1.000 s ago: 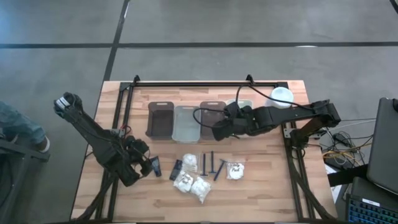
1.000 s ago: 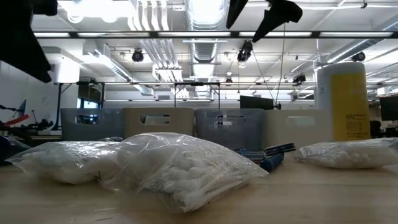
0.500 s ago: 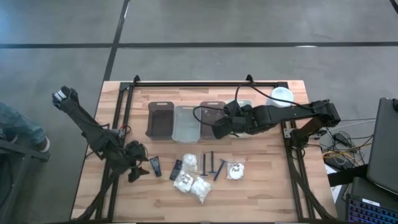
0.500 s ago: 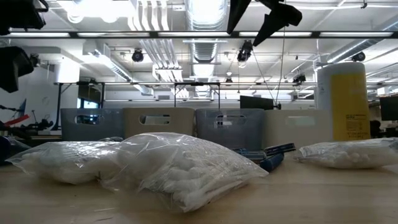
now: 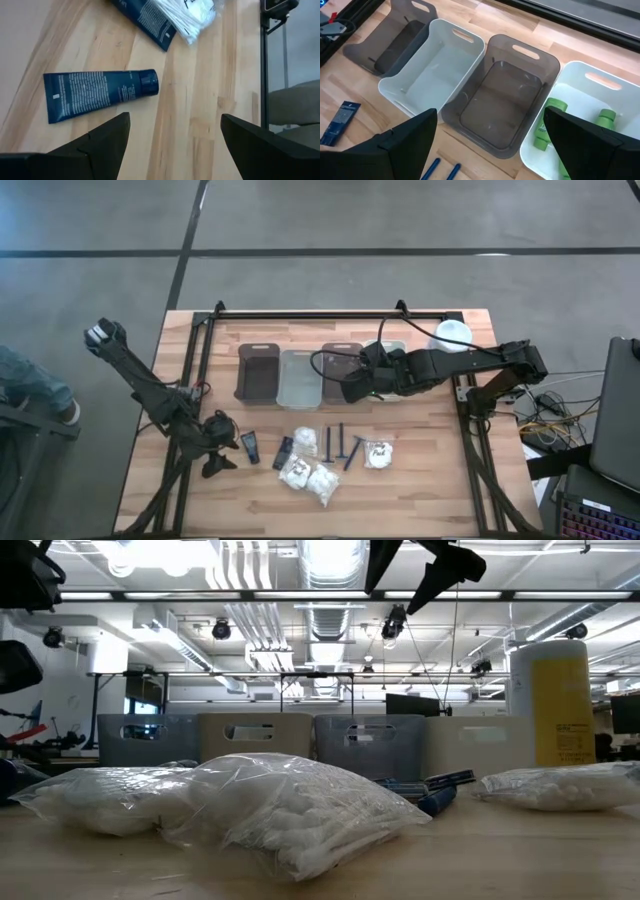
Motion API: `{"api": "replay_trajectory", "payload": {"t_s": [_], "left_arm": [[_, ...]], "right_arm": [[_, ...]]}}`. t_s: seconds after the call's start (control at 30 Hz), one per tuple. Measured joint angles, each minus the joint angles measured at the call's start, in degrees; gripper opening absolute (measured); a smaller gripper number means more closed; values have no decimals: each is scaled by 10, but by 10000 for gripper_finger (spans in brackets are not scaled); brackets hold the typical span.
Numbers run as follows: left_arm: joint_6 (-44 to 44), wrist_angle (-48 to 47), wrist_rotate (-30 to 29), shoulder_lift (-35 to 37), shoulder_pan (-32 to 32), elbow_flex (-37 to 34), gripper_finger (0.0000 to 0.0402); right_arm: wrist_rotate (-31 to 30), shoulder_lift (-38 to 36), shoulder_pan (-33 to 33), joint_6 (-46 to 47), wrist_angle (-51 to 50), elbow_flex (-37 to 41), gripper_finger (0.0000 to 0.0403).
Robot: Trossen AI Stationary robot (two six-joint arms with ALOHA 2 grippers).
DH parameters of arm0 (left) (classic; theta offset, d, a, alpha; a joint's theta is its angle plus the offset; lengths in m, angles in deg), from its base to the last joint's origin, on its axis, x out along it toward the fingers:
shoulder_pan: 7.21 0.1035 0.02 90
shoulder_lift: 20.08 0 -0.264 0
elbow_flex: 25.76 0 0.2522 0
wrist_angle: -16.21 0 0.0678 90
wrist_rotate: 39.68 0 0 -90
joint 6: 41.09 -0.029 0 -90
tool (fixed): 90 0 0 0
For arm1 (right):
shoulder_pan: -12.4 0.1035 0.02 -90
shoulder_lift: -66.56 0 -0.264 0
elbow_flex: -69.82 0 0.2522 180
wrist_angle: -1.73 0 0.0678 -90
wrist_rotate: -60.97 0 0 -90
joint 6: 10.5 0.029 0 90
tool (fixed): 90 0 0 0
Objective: Pick & Place Travel size toiletries
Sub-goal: Put the blue shave cream into the left black bin
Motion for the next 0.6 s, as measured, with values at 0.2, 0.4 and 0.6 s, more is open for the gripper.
{"api": "replay_trajectory", "payload": {"t_s": [0.2,0.4,0.6], "left_arm": [[-35,0,-7,0,0,11,313],[-268,-1,-4,-9,0,27,295],[-536,2,-10,-43,0,51,289]], "right_arm": [[2,0,0,8,8,0,364],[2,0,0,-10,12,0,363],[11,0,0,-27,11,0,364]]}}
